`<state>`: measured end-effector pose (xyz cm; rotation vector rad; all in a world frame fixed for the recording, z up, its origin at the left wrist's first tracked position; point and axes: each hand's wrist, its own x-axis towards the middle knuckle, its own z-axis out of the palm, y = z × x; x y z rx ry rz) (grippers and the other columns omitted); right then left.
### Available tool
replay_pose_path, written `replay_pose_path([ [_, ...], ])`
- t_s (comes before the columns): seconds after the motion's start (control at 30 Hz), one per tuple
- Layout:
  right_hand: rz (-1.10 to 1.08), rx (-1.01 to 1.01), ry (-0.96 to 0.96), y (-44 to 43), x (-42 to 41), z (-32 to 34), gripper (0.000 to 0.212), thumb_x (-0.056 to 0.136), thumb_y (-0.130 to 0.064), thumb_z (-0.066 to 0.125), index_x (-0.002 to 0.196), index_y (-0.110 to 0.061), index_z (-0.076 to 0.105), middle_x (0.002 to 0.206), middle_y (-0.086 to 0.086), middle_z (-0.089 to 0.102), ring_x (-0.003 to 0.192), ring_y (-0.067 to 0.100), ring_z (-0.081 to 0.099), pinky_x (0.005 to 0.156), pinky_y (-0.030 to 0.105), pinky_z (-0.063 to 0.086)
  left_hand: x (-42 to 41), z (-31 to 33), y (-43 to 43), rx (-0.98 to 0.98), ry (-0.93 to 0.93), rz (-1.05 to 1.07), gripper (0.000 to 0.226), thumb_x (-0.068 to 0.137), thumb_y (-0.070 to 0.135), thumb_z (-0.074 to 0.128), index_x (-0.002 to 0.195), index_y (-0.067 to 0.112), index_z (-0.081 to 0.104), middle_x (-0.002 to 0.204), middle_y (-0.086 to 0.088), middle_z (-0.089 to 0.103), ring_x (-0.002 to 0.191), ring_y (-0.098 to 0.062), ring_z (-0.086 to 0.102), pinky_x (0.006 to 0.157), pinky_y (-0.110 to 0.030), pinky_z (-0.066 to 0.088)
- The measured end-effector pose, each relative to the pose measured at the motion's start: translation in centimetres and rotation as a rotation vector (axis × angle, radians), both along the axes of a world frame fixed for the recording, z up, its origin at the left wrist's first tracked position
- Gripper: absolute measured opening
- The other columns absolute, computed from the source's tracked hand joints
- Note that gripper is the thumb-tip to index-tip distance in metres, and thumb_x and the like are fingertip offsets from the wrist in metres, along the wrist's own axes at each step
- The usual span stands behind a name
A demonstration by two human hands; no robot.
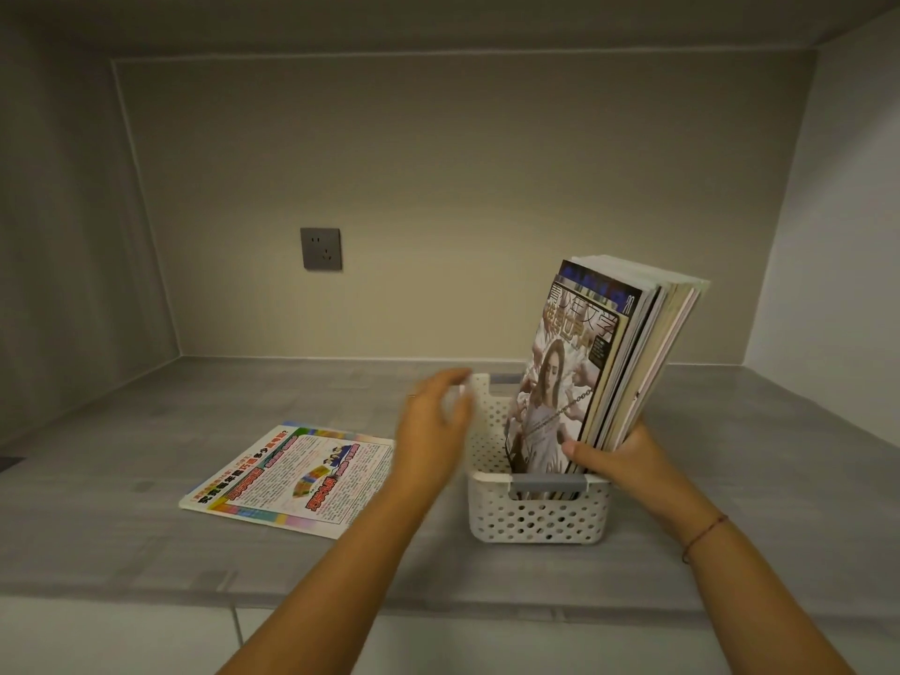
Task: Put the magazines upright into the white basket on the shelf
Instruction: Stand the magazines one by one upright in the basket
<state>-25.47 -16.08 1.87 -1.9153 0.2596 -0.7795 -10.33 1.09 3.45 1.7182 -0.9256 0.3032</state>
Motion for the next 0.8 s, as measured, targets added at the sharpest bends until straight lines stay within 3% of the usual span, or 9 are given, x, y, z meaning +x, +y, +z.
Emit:
replay_pose_path([
  [0.07, -0.001, 0.004, 0.008, -0.1, 0.1, -0.1, 0.073, 0.072, -0.018, 0.076, 0.131, -0.032, 0.037, 0.124, -0.007, 0.056, 0.113, 0.009, 0.053, 0.097, 0.030, 0.041, 3.4, -1.3, 2.9, -0.060, 0.076, 0.279, 0.029, 0.095, 0.021, 0.052, 0.123, 0.018, 0.058, 0.125, -0.001, 0.059, 0.113, -0.016, 0.053, 0.098, -0.036, 0.044],
  [0.1, -0.006, 0.007, 0.007, -0.1, 0.1, -0.1, 0.073, 0.072, -0.017, 0.076, 0.133, -0.028, 0.037, 0.124, -0.006, 0.057, 0.113, 0.010, 0.053, 0.097, 0.031, 0.042, 5.3, -2.1, 4.6, 0.036, 0.114, 0.437, 0.032, 0.094, 0.024, 0.054, 0.125, 0.016, 0.056, 0.128, -0.007, 0.057, 0.117, -0.022, 0.052, 0.101, -0.042, 0.042],
  [0.2, -0.024, 0.020, 0.007, 0.0, 0.1, -0.1, 0.069, 0.072, -0.015, 0.076, 0.129, -0.027, 0.039, 0.118, -0.008, 0.057, 0.106, 0.003, 0.054, 0.084, 0.018, 0.045, 10.3, -4.5, 9.3, 0.587, 0.340, 0.791, 0.067, 0.085, 0.049, 0.060, 0.136, 0.009, 0.043, 0.142, -0.018, 0.042, 0.133, -0.035, 0.034, 0.109, -0.050, 0.029],
  [0.27, -0.025, 0.024, 0.011, 0.1, 0.2, 0.0, 0.064, 0.072, -0.016, 0.076, 0.123, -0.032, 0.040, 0.112, -0.015, 0.057, 0.100, -0.006, 0.052, 0.075, 0.008, 0.042, 12.4, -5.4, 11.7, 0.743, 0.524, 0.815, 0.090, 0.076, 0.061, 0.064, 0.141, 0.006, 0.034, 0.148, -0.020, 0.031, 0.139, -0.036, 0.022, 0.113, -0.050, 0.021],
  [0.33, -0.027, 0.020, 0.020, 0.2, 0.1, 0.0, 0.063, 0.072, -0.017, 0.076, 0.122, -0.033, 0.042, 0.108, -0.020, 0.056, 0.095, -0.010, 0.051, 0.069, 0.003, 0.042, 13.8, -5.8, 13.3, 0.826, 0.574, 0.802, 0.102, 0.069, 0.069, 0.065, 0.142, 0.006, 0.033, 0.149, -0.019, 0.029, 0.139, -0.036, 0.021, 0.113, -0.048, 0.022],
  [0.5, -0.035, 0.010, 0.038, 0.1, 0.1, 0.1, 0.065, 0.072, -0.017, 0.075, 0.129, -0.023, 0.043, 0.112, -0.013, 0.058, 0.101, -0.003, 0.053, 0.071, 0.005, 0.042, 15.6, -5.2, 14.9, 0.961, 0.525, 0.835, 0.093, 0.063, 0.069, 0.070, 0.130, 0.008, 0.048, 0.140, -0.020, 0.043, 0.130, -0.037, 0.037, 0.109, -0.047, 0.030],
  [0.6, -0.054, 0.021, 0.053, 0.1, 0.1, 0.0, 0.070, 0.072, -0.020, 0.076, 0.132, -0.021, 0.041, 0.112, -0.011, 0.057, 0.098, -0.005, 0.052, 0.072, 0.009, 0.041, 15.3, -4.5, 15.1, 0.860, 0.542, 0.762, 0.069, 0.066, 0.055, 0.078, 0.110, 0.006, 0.057, 0.103, -0.014, 0.063, 0.099, -0.031, 0.059, 0.087, -0.040, 0.047],
  [0.67, -0.055, 0.025, 0.052, 0.1, 0.1, 0.0, 0.071, 0.071, -0.022, 0.076, 0.132, -0.022, 0.041, 0.112, -0.011, 0.057, 0.098, -0.002, 0.053, 0.074, 0.010, 0.041, 14.7, -4.3, 15.0, 0.717, 0.554, 0.717, 0.052, 0.070, 0.036, 0.081, 0.102, 0.002, 0.056, 0.084, -0.013, 0.060, 0.081, -0.028, 0.060, 0.070, -0.038, 0.047],
  [0.8, -0.054, 0.022, 0.032, 0.3, 0.1, 0.2, 0.064, 0.070, -0.021, 0.076, 0.123, -0.034, 0.041, 0.111, -0.017, 0.056, 0.100, -0.005, 0.052, 0.075, 0.010, 0.040, 14.7, -4.4, 14.7, 0.401, 0.480, 0.753, 0.049, 0.077, 0.016, 0.076, 0.121, 0.003, 0.058, 0.107, -0.020, 0.065, 0.078, -0.028, 0.059, 0.067, -0.037, 0.045],
])
